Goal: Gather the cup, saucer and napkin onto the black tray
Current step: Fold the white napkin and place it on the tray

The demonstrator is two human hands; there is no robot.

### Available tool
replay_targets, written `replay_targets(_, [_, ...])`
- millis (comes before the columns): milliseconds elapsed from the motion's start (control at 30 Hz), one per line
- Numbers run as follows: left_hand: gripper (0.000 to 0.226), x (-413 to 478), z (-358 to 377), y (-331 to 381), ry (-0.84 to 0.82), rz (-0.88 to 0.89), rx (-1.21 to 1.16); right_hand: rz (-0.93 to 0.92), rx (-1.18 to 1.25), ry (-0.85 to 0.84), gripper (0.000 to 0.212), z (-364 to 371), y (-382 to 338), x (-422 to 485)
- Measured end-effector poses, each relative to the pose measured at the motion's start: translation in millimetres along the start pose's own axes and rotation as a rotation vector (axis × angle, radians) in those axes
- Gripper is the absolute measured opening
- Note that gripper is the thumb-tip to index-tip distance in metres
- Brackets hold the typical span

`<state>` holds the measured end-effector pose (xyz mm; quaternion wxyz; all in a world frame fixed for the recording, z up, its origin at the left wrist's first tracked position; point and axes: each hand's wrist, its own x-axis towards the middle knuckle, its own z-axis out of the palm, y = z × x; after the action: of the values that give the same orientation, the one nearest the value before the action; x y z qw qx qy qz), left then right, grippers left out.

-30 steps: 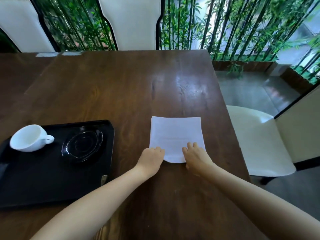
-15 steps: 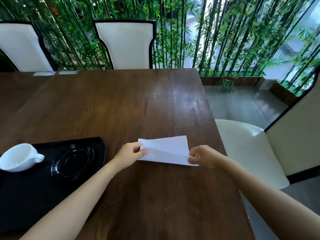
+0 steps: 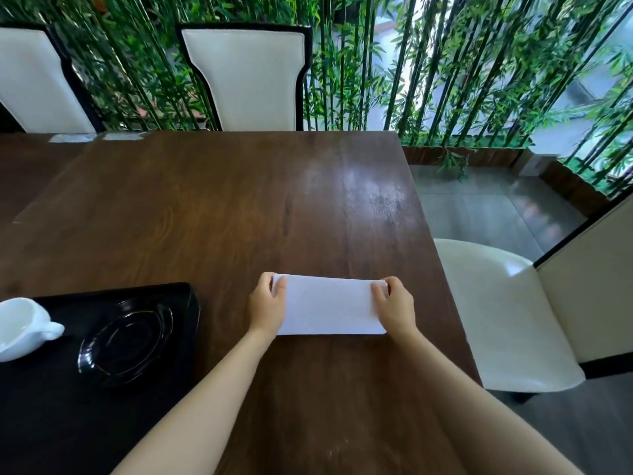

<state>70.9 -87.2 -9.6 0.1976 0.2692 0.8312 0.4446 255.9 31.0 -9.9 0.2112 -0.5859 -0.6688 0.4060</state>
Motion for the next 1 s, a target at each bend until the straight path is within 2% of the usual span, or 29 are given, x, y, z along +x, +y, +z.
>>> replay_targets(133, [0.015,8,13,-7,0.093,0.025,0.207,-0.052,-0.170,0.109,0.022,22,-2,6])
replay_targets(433, [0.020,12,26,-24,0.104,0.130,0.445,-0.207,-0.540,0.250,0.018,41,14,12])
replay_targets(800, [0.020,16,29,-23,0.135,0.120,0.544,-0.287,-0.661,0.289,0.018,43,14,26])
replay_targets(1000, [0.014,14,29,-25,0.149,0.137,0.568,-0.401,-0.642,0.196,0.014,45,10,38])
